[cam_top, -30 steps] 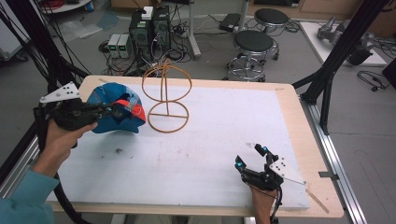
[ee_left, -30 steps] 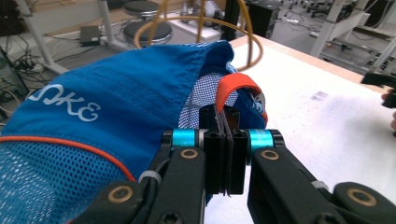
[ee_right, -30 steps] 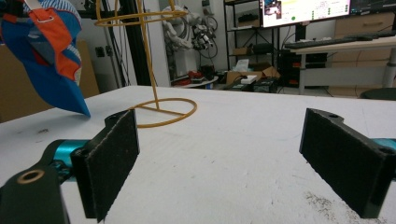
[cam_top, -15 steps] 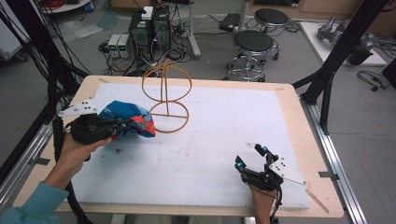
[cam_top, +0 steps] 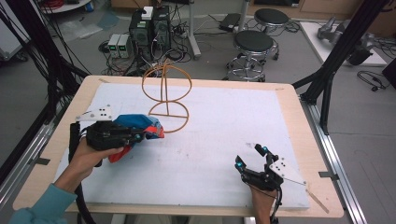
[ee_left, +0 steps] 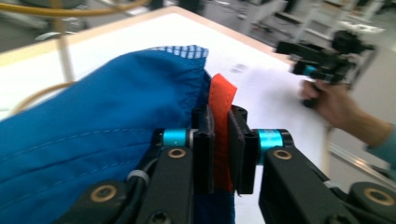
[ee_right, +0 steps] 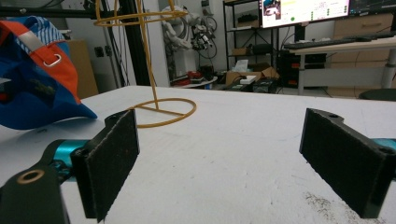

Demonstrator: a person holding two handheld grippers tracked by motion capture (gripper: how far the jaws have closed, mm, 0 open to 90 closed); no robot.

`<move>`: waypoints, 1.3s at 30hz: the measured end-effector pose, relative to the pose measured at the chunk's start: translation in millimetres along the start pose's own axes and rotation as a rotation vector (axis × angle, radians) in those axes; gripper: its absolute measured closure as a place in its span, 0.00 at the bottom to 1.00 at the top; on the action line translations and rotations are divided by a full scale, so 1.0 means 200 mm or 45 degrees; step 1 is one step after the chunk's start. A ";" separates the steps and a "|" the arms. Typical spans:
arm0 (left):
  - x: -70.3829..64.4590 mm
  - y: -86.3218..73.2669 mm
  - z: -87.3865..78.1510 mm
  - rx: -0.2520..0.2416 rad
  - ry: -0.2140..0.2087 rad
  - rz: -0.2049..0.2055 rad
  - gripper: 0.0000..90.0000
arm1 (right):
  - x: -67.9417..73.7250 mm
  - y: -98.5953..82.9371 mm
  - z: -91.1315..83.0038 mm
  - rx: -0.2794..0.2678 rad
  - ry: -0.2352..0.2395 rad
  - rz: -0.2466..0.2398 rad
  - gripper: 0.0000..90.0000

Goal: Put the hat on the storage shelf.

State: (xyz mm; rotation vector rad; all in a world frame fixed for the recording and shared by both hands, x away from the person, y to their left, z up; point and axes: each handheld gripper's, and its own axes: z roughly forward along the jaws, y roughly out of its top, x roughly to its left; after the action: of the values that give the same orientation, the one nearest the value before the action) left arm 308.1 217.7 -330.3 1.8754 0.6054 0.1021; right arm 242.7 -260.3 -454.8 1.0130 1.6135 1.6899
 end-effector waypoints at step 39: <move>0.08 -0.22 -0.05 -0.064 0.161 0.119 0.10 | 0.00 0.00 0.00 -0.009 -0.001 -0.017 0.12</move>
State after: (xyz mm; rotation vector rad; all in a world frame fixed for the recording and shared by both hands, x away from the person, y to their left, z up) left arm 302.5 245.1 -368.4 1.8582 0.5959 0.2960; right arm 243.0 -260.4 -455.0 0.9971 1.6092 1.6848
